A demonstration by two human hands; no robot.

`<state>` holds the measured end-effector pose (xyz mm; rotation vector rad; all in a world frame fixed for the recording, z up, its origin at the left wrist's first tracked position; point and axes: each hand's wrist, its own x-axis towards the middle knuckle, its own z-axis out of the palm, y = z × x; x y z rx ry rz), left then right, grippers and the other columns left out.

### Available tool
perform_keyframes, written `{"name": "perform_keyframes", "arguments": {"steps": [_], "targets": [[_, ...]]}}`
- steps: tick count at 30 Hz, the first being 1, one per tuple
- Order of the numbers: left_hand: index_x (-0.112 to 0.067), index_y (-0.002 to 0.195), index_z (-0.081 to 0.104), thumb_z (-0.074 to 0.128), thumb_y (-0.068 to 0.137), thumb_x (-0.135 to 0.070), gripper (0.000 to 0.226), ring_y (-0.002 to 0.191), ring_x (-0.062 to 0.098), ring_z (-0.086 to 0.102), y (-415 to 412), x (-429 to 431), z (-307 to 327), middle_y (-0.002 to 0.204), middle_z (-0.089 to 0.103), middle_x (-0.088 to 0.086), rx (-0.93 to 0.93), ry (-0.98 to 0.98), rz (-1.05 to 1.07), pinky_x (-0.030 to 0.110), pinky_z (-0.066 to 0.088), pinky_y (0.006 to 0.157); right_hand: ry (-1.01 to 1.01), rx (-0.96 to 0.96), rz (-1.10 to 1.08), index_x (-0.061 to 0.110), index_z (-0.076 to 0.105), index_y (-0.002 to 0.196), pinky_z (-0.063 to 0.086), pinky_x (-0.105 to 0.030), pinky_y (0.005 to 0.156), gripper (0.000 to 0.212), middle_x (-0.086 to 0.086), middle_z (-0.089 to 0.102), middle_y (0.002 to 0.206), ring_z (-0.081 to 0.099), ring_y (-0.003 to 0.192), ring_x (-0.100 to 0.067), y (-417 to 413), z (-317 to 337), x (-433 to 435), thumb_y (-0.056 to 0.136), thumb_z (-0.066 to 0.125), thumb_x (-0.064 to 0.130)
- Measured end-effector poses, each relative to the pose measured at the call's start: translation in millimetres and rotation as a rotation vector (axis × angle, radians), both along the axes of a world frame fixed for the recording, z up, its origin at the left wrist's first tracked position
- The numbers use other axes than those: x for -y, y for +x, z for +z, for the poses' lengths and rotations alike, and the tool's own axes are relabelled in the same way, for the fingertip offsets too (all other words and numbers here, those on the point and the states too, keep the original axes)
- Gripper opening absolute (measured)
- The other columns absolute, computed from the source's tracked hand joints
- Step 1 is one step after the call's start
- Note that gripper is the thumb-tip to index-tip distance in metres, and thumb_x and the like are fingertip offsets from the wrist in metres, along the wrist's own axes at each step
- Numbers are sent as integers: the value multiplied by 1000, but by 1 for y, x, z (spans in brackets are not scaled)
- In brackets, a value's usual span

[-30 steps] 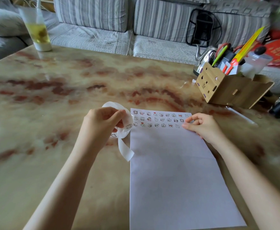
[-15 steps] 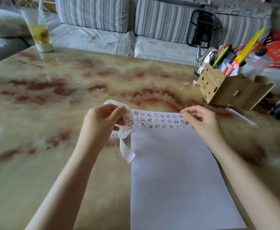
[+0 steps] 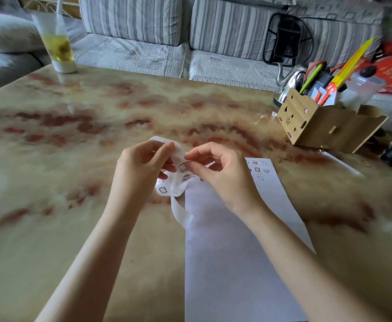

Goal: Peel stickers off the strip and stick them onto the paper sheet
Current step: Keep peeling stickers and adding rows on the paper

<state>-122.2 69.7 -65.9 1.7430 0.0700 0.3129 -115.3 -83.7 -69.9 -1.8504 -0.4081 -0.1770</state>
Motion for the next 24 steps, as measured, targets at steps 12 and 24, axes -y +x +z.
{"name": "perform_keyframes", "arguments": {"steps": [12,24], "targets": [[-10,82,73,62,89,-19,16,64,4,66,-3,1,2,72,73,2,-119,-129,-141,13,51,58,63,21,-31,15,72,86,50,-20,70,8,10,70,75,64,69,-4,2,-3,2,83,71,7],[-15,77,73,63,87,-21,15,64,3,67,-3,3,2,65,72,-3,-102,-76,-161,13,49,55,46,14,-19,10,72,87,50,-17,69,7,7,71,75,65,70,-3,-1,0,4,84,69,5]]}}
